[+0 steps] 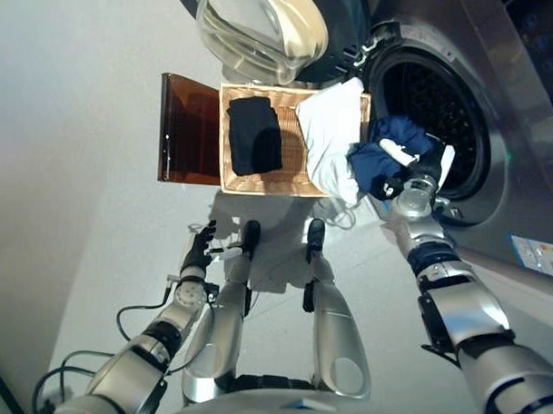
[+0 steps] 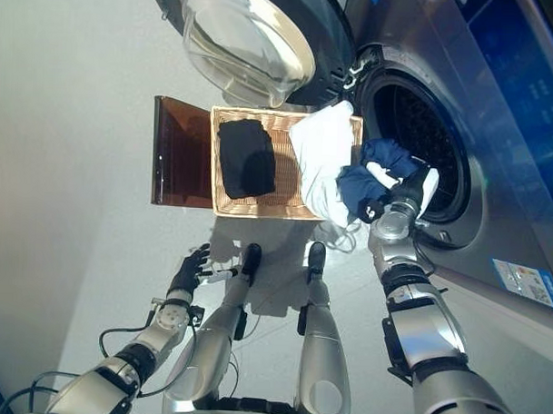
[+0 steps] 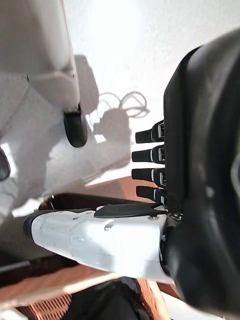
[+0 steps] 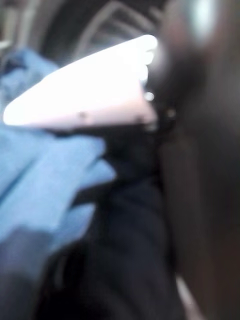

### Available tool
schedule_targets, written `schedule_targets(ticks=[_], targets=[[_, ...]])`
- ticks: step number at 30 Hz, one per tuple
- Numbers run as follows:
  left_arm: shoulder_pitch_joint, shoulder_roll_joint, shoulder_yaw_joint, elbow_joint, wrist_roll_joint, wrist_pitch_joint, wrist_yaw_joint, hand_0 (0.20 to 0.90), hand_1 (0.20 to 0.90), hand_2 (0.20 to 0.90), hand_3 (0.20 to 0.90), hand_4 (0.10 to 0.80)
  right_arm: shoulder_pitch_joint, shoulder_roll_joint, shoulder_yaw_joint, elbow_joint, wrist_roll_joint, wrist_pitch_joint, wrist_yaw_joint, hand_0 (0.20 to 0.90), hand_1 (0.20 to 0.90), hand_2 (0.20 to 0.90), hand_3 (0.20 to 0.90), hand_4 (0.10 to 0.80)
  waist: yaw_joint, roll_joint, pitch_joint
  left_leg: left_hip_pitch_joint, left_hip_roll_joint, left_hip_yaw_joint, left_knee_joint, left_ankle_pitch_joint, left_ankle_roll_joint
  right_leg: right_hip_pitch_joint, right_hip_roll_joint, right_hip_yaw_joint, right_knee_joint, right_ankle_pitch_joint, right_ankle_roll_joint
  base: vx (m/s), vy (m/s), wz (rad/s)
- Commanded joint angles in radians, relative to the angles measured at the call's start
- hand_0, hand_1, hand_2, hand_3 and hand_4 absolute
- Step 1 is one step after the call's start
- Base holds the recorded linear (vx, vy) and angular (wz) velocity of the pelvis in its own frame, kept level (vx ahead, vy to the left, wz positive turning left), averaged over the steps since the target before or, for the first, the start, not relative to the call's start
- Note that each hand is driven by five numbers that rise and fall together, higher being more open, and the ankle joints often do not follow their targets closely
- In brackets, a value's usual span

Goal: Pick up the clothes and place them into the washing machine

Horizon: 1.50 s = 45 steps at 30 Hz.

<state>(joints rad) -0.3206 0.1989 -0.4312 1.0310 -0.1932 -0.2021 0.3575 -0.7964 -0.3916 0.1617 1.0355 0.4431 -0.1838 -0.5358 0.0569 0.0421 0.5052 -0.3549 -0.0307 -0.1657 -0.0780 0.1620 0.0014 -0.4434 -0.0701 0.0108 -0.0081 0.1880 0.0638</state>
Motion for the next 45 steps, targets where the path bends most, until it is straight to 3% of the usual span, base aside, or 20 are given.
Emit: schedule_targets(ticks=[1, 9, 18, 27, 45], targets=[[0.050, -0.025, 0.010, 0.042, 0.019, -0.009, 0.016, 0.900, 0.900, 0.900, 0.900, 0.800, -0.029, -0.044, -0.027, -0.052, 0.138, -0.133, 0.019, 0.200, 0.200, 0.200, 0.200, 0.300, 0.012, 0.019, -0.097, 0.013, 0.015, 0.036, -0.009, -0.059, -0.040, -0.017, -0.034, -0.035, 0.115, -0.122, 0.052, 0.010, -0.005, -0.06], [0.066, -0.041, -0.030, 0.037, -0.020, 0.001, -0.002, 0.900, 0.900, 0.900, 0.900, 0.800, -0.165, -0.051, -0.084, 0.006, 0.416, -0.182, 0.052, 0.200, 0.200, 0.200, 0.200, 0.300, 0.020, 0.037, -0.096, 0.013, 0.017, 0.045, -0.009, -0.064, -0.044, -0.022, -0.029, -0.029, 0.115, -0.125, 0.049, 0.006, -0.003, -0.04], [0.067, -0.050, -0.079, 0.012, -0.058, 0.004, -0.026, 0.900, 0.900, 0.900, 0.900, 0.800, -0.306, -0.063, -0.112, 0.066, 0.581, -0.209, 0.069, 0.200, 0.200, 0.200, 0.200, 0.300, 0.032, 0.058, -0.089, 0.004, 0.016, 0.048, -0.009, -0.067, -0.050, -0.030, -0.031, -0.029, 0.117, -0.126, 0.047, 0.000, 0.000, 0.00], [0.072, -0.047, -0.123, -0.053, -0.103, -0.007, -0.047, 0.900, 0.900, 0.900, 0.900, 0.800, -0.452, -0.130, -0.152, 0.146, 0.712, -0.238, 0.072, 0.200, 0.200, 0.200, 0.200, 0.300, 0.052, 0.094, -0.083, -0.020, 0.005, 0.043, -0.009, -0.066, -0.056, -0.051, -0.041, -0.031, 0.121, -0.126, 0.050, 0.011, 0.002, 0.04], [0.050, -0.062, -0.165, -0.132, -0.161, -0.019, -0.046, 0.900, 0.900, 0.900, 0.900, 0.800, -0.453, -0.205, -0.250, 0.249, 0.838, -0.269, 0.023, 0.200, 0.200, 0.200, 0.200, 0.300, 0.050, 0.174, -0.047, -0.076, -0.021, 0.048, -0.009, -0.056, -0.059, -0.119, -0.056, -0.010, 0.142, -0.132, 0.052, -0.004, 0.007, 0.00]])
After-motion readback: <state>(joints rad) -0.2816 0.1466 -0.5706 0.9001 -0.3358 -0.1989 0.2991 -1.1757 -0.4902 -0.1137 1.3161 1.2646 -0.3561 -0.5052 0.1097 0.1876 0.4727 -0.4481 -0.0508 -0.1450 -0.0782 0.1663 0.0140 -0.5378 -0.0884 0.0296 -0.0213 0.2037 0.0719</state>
